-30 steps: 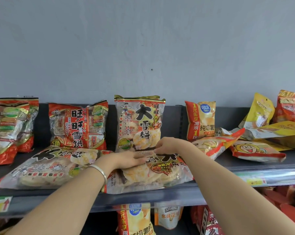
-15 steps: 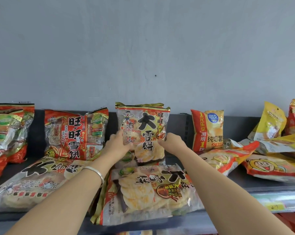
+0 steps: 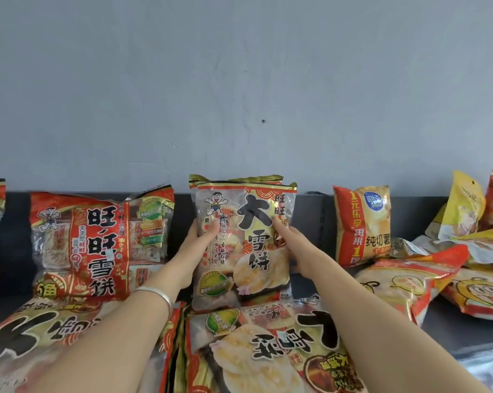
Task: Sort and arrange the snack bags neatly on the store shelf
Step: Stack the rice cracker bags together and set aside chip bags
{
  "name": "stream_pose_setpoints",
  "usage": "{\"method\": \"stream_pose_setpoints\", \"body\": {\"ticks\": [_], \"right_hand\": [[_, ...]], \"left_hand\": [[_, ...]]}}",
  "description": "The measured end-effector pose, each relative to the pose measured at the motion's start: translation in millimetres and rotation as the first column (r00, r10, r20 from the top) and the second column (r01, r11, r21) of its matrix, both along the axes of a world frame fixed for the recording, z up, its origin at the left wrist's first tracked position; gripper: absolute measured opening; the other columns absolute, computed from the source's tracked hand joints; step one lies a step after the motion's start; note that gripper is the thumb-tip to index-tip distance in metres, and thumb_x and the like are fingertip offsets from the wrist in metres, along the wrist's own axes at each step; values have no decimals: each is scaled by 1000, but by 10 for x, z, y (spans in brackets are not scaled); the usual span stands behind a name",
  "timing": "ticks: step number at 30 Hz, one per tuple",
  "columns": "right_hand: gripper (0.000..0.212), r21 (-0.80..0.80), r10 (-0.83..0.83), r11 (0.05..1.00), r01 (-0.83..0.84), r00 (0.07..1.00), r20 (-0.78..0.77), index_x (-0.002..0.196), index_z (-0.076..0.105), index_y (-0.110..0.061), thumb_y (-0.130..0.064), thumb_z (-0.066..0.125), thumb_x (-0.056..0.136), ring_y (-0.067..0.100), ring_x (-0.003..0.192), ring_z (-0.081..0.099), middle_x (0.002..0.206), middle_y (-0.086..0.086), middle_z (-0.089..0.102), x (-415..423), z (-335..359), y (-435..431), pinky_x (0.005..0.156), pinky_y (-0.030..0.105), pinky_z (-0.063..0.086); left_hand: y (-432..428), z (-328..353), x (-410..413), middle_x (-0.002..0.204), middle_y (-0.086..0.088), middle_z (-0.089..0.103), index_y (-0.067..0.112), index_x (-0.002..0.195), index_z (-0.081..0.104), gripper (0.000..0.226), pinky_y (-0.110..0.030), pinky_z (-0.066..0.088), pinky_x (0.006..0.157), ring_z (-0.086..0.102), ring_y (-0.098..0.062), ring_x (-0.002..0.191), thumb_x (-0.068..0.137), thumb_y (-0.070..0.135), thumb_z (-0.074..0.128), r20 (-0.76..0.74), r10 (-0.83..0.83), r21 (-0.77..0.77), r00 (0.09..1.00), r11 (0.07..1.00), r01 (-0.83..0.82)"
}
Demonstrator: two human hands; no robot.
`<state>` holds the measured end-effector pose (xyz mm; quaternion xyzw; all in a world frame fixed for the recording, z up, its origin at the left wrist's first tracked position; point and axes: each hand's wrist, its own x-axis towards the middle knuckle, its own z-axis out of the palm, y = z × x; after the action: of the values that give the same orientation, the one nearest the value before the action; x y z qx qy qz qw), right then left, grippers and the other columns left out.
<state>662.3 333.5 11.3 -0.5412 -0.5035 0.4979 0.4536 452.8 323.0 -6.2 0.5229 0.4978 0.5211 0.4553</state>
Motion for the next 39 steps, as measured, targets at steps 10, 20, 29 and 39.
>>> {"method": "stream_pose_setpoints", "body": {"ticks": [10,20,29,39], "right_hand": [[73,64,-181,983,173,835,519,138,42,-6,-63,31,94,32,115,55,130,14,56,105,113,-92,98,43,48],[43,-48,142,957,-286,314,939,86,70,-3,-42,54,91,19,69,64,76,6,69,126,-95,-598,81,36,57],[46,-110,259,843,-527,217,941,116,57,-10,-50,45,96,27,105,56,118,11,60,-124,-356,-834,88,31,42],[23,466,-343,624,-628,316,885,101,65,-17,-24,44,98,20,95,58,104,-1,58,-154,-135,-1126,88,39,37]], "left_hand": [[14,-19,245,135,-4,50,30,145,25,63,-36,38,83,52,-24,114,90,56,44,1,-16,-12,1000,1000,16],[-444,-138,234,157,-8,15,20,151,-3,88,-45,27,110,23,-30,141,90,41,58,-217,193,-47,957,977,-208],[-1150,-274,242,154,-10,22,16,150,17,72,-35,30,107,29,-27,139,92,33,56,-638,105,-11,763,989,-145],[-1573,9,384,149,-7,34,21,148,23,79,-32,32,106,35,-23,135,85,45,62,-883,64,76,465,997,7]]}}
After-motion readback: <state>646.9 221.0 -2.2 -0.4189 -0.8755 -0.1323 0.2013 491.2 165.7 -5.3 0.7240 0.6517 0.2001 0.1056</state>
